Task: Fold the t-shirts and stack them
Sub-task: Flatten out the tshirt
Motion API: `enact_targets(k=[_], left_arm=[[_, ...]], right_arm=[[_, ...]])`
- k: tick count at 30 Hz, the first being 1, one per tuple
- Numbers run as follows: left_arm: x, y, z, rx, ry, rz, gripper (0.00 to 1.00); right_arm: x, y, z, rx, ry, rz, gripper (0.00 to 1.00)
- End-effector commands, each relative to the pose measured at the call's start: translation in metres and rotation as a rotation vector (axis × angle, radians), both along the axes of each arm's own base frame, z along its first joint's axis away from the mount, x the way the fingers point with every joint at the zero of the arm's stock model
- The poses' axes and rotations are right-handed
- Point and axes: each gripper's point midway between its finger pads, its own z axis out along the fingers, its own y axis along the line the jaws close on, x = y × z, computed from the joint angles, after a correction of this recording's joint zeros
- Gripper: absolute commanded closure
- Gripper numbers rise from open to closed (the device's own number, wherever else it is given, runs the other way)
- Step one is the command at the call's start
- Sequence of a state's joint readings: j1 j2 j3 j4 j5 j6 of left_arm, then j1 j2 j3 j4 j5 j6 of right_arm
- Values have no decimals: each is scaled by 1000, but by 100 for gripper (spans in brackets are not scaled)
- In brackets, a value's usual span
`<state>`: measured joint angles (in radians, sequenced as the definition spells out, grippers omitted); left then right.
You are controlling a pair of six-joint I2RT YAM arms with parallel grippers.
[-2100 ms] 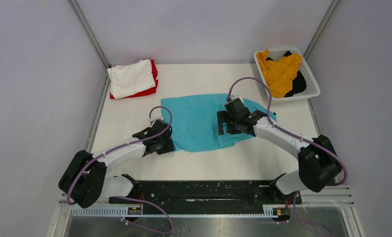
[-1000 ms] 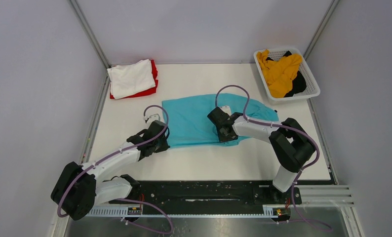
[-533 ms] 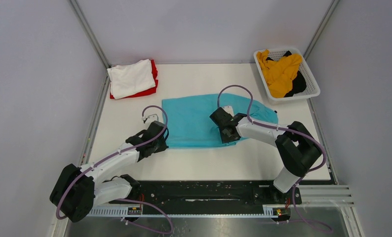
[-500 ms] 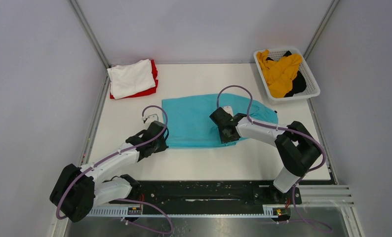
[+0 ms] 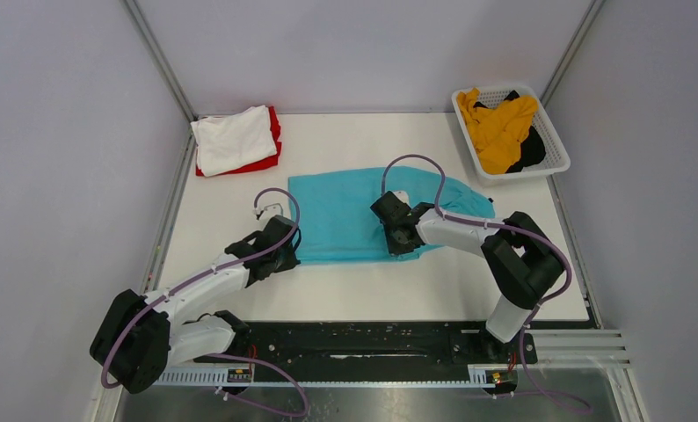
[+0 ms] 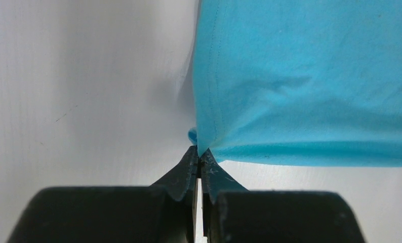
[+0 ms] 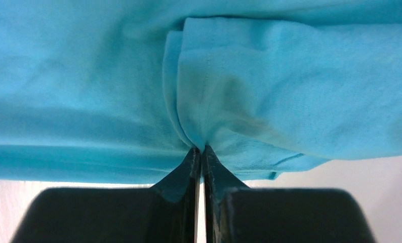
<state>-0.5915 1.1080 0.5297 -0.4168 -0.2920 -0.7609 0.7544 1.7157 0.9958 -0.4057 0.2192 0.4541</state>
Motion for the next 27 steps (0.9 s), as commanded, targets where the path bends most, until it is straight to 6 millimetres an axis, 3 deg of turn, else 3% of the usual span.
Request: enact_targets(k=[1,7,12,15,19,23,27], left_arm=[[9,3,7,15,-41,17,100],[11,8,10,28,-53,36,100],[16,11,15,25,-71,51,100],[23,10,31,3,-111,61,100],[45,8,87,-50,-253,86,100],[63,15,171,-98,-457,132,100],[65,30,260,-133,-670,170,100]], right_arm=[[8,-22,13,-92,-76,-72,95],[14,-46,41,-127,-162,-106,99],[18,-81,55,-140,-200,-192,100],[26,-109,72,-156,-267,-267,100],[43,-146,135,-179,-465,-355,100],[49,-177,217,-194,-700,-420,100],[44,-195,302,-171,-932,-426,100]])
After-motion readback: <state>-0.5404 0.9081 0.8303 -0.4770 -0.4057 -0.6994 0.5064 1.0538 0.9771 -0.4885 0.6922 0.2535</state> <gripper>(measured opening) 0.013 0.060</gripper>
